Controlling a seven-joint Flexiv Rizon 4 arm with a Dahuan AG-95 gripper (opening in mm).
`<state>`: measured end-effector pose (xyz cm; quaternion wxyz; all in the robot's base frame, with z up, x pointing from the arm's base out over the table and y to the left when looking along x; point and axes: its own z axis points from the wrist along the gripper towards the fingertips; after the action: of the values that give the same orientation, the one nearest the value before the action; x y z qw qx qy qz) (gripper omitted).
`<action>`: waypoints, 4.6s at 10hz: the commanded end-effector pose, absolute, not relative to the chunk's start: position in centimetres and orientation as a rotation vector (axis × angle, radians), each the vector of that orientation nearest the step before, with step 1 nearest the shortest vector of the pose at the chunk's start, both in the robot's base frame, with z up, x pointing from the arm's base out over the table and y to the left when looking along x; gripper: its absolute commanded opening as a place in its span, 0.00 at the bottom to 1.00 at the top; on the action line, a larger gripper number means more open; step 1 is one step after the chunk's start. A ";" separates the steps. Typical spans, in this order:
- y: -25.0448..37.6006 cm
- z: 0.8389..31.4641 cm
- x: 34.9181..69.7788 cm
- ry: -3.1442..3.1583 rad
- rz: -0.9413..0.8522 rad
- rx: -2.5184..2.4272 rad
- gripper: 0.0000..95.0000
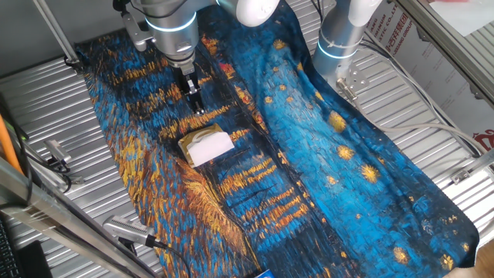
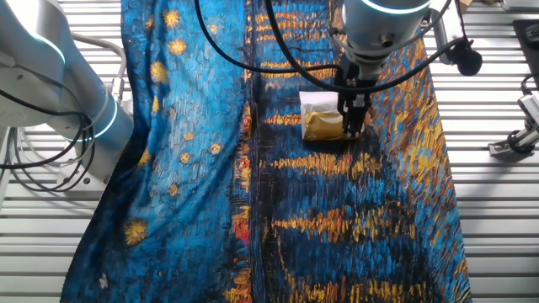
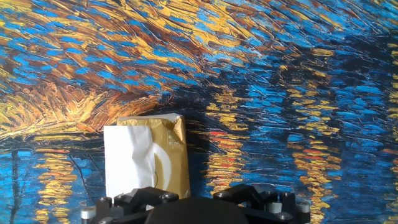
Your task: Pull out a napkin
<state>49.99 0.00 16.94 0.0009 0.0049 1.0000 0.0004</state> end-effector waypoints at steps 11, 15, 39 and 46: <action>-0.1 16.9 49.9 3.116 -0.118 0.196 0.00; -0.1 16.9 49.9 3.117 -0.117 0.181 0.00; -0.1 16.9 49.9 3.148 0.307 -0.438 0.00; -0.1 16.9 49.9 3.154 0.309 -0.415 0.00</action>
<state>49.80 -0.04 16.96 -0.0282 -0.1204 0.9874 0.0991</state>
